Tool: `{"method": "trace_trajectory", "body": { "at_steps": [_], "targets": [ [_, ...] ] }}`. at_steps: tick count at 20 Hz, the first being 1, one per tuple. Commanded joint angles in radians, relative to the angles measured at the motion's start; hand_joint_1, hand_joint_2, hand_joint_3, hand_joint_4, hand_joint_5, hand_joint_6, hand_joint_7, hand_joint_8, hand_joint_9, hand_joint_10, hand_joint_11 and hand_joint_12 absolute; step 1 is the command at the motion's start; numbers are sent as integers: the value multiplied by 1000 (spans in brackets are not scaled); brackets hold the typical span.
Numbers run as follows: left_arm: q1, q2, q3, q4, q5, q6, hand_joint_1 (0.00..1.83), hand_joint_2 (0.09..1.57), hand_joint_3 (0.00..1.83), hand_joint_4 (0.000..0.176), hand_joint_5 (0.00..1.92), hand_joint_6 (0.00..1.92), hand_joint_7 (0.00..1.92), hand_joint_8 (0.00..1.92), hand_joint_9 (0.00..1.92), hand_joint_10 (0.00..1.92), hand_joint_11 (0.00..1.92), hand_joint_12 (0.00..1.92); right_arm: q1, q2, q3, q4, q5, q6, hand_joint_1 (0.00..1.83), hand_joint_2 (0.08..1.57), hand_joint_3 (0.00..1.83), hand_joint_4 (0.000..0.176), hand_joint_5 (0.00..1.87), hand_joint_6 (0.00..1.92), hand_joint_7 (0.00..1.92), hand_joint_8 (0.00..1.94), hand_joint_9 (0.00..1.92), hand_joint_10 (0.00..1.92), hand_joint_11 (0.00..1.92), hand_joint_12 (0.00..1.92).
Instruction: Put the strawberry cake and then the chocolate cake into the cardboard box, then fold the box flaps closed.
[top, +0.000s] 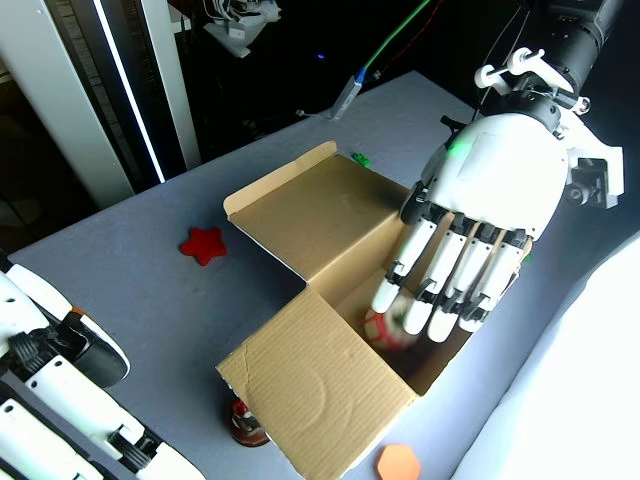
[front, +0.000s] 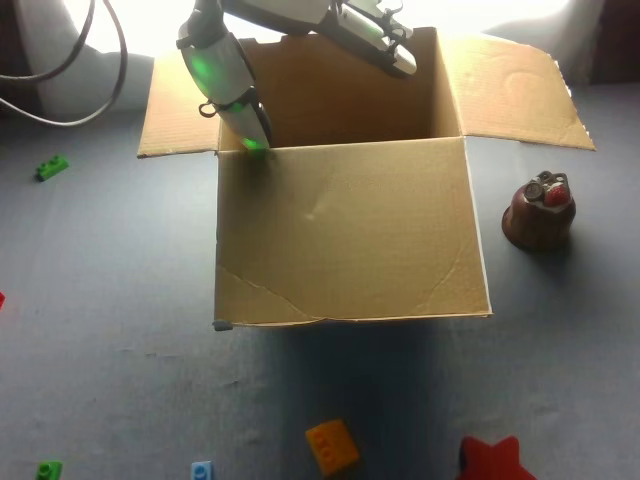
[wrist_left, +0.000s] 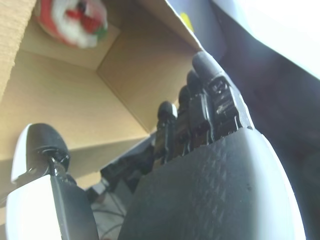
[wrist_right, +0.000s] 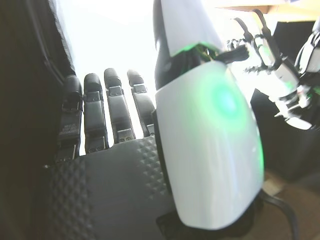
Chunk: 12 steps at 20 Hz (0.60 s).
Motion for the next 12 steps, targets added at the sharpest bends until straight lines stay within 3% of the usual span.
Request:
{"method": "trace_trajectory", "body": {
  "at_steps": [1, 3, 6, 8, 9, 12],
  "targets": [
    [-21, 4, 8, -58, 31, 5, 623, 922, 8, 91, 117, 0, 76, 2, 167, 33, 0, 1075, 11, 9, 13, 2, 28, 15, 1036, 1017, 0, 6, 98, 5, 120, 2, 106, 1, 0, 316],
    [-37, 5, 14, -51, 31, 9, 630, 922, 6, 92, 134, 9, 91, 9, 183, 37, 0, 1067, 11, -15, 59, 104, -52, 14, 1033, 1012, 0, 8, 105, 6, 130, 3, 105, 1, 0, 341],
    [-64, 6, 35, -40, 31, 11, 491, 953, 17, 89, 162, 16, 124, 14, 205, 39, 0, 1133, -10, -71, 137, 212, -151, -4, 1032, 1008, 0, 12, 101, 2, 123, 2, 108, 2, 0, 349],
    [-84, 8, 47, -36, 31, 11, 362, 1022, 27, 83, 154, 8, 140, 7, 197, 27, 0, 1074, -32, -106, 177, 222, -204, -11, 1005, 1019, 3, 24, 91, 0, 105, 0, 106, 1, 0, 352],
    [-92, 11, 50, -32, 31, 11, 306, 1039, 30, 70, 159, 9, 147, 8, 206, 29, 0, 1065, -43, -121, 190, 222, -207, -13, 981, 1022, 3, 20, 91, 0, 110, 1, 114, 3, 0, 384],
    [-111, 45, 44, -6, 28, 11, 59, 1126, 29, 54, 132, 0, 125, 0, 162, 3, 0, 826, -69, -181, 234, 222, -198, -13, 875, 1034, 6, 12, 98, 5, 143, 7, 129, 8, 0, 472]
  ]
}}
